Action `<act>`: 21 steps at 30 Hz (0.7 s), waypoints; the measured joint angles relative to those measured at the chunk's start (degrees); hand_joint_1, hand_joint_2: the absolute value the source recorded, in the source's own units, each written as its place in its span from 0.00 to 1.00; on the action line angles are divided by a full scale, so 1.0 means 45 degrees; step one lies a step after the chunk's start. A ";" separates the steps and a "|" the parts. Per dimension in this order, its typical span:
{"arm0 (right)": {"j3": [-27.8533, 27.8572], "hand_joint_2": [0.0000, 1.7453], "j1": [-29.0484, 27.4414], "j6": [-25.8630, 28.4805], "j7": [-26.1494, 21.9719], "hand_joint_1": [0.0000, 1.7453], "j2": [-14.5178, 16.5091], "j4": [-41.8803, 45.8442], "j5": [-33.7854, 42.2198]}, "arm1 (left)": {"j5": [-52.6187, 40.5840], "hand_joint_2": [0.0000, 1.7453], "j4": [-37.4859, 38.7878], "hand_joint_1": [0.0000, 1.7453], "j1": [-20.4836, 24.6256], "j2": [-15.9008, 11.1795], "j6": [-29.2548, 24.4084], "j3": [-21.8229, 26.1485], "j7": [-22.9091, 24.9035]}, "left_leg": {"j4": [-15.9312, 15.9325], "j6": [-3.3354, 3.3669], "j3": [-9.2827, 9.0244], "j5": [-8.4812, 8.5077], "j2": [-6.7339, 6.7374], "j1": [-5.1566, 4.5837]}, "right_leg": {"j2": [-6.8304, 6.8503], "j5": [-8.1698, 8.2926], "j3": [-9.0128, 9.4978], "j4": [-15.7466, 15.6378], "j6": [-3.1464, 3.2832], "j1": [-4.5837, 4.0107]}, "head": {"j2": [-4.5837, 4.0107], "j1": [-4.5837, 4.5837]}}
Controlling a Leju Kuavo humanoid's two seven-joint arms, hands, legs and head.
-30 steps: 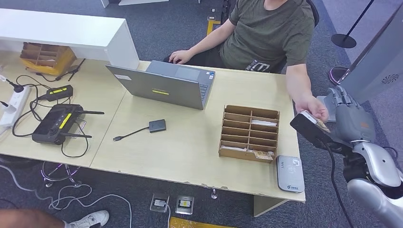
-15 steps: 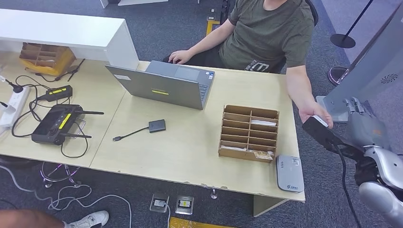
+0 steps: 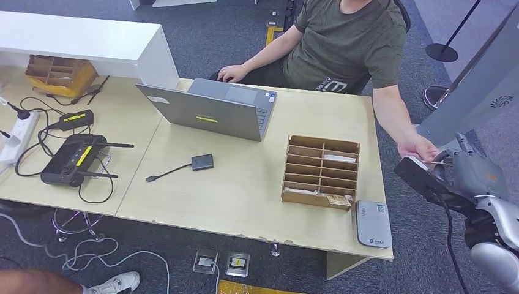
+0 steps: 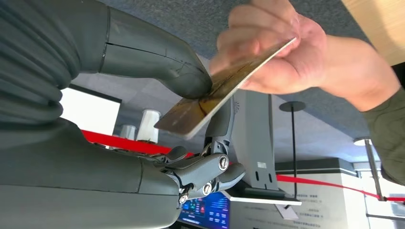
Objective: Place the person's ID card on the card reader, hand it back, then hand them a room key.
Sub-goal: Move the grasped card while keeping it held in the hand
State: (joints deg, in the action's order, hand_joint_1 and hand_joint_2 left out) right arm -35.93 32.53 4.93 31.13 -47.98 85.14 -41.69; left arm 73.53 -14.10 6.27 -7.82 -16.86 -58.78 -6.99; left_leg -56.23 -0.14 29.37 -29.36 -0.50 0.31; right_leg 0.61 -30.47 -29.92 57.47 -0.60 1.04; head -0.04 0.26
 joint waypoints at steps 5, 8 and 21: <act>0.0052 1.00 -0.0277 0.0055 -0.0164 1.00 0.0101 0.0276 0.0103 | -0.0001 0.00 0.0000 0.00 0.0002 0.0000 0.0010 -0.0078 0.0000 | 0.0000 0.0000 0.0002 0.0000 0.0000 0.0000 | 0.0002 0.0000 0.0000 0.0000 0.0000 0.0000 | -0.0001 0.0001; 0.0048 1.00 -0.0434 0.0138 -0.0302 1.00 0.0177 0.0412 0.0301 | 0.0000 0.00 0.0000 0.00 0.0003 0.0000 0.0011 -0.0101 0.0000 | 0.0000 0.0000 0.0002 0.0000 -0.0001 0.0000 | 0.0001 0.0000 0.0000 0.0000 0.0000 0.0000 | 0.0000 0.0001; -0.0375 1.00 -0.0668 0.0192 -0.0506 1.00 0.0704 0.0504 0.0469 | 0.0003 0.00 0.0000 0.00 0.0007 0.0000 0.0011 -0.0217 0.0000 | 0.0000 0.0000 -0.0002 0.0000 0.0000 0.0000 | -0.0001 0.0001 0.0003 0.0001 0.0000 0.0000 | -0.0001 0.0000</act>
State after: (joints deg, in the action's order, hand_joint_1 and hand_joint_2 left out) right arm -37.62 29.52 5.79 28.85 -44.81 87.41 -39.58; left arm 73.54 -14.10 6.30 -7.82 -16.81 -59.76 -6.99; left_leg -56.23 -0.14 29.36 -29.35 -0.50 0.31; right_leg 0.61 -30.47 -29.91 57.48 -0.60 1.04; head -0.05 0.26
